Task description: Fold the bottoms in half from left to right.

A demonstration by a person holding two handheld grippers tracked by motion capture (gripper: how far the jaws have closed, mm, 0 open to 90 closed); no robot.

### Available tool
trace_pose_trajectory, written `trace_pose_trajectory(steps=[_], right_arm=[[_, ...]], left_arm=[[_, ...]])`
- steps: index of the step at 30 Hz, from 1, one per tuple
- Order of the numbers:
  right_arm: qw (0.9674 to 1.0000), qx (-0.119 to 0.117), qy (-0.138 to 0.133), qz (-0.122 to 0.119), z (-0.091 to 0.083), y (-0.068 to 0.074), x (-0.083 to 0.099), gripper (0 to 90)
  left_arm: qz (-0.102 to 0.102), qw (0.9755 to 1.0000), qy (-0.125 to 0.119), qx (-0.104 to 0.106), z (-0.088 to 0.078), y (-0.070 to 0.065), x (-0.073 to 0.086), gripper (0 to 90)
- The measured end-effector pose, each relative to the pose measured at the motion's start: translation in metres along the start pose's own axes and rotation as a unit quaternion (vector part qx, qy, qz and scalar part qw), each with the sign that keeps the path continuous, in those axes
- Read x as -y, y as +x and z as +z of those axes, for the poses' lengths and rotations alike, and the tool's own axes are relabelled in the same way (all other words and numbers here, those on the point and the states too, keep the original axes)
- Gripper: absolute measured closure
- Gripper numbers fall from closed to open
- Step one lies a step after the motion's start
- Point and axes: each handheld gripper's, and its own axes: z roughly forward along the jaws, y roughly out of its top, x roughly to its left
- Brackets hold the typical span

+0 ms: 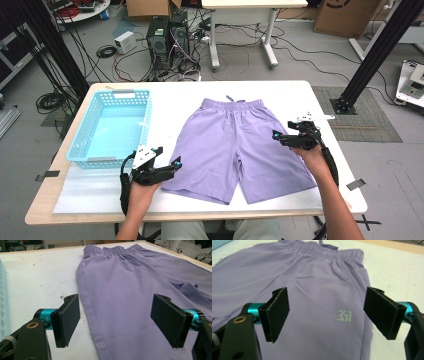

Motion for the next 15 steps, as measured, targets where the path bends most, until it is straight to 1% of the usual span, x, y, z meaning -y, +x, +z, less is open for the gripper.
trace_pose_trajectory(steps=[3, 5, 6, 7, 8, 11, 12, 15], right_arm=[[1.0000, 0.001, -0.005, -0.006, -0.003, 0.006, -0.002, 21.1], [1.0000, -0.001, -0.008, -0.005, -0.005, 0.009, -0.003, 22.5], [0.9999, -0.003, -0.010, -0.006, -0.005, 0.011, -0.004, 25.0], [0.9999, -0.006, -0.009, -0.003, -0.005, 0.013, -0.005, 25.3], [0.9999, -0.006, -0.010, -0.006, -0.005, 0.014, -0.006, 25.2], [0.9999, -0.004, -0.009, -0.010, 0.000, 0.019, -0.009, 25.0], [0.9999, -0.005, -0.007, -0.010, 0.002, 0.020, -0.010, 24.4], [0.9999, -0.006, -0.010, -0.010, 0.005, 0.025, -0.012, 24.1]], left_arm=[[-0.001, 1.0000, 0.005, 0.004, 0.000, 0.002, 0.000, 23.7], [-0.009, 0.9998, 0.011, 0.012, 0.001, 0.002, 0.001, 23.7], [-0.010, 0.9997, 0.015, 0.017, 0.002, 0.002, 0.001, 23.7], [-0.012, 0.9995, 0.016, 0.023, 0.002, 0.002, 0.001, 23.7], [-0.011, 0.9994, 0.021, 0.026, 0.003, 0.002, 0.002, 23.7], [-0.007, 0.9991, 0.032, 0.026, 0.004, 0.001, 0.002, 23.7], [-0.003, 0.9990, 0.037, 0.025, 0.005, 0.001, 0.002, 23.7], [0.013, 0.9984, 0.054, 0.006, 0.005, -0.001, 0.006, 23.7]])
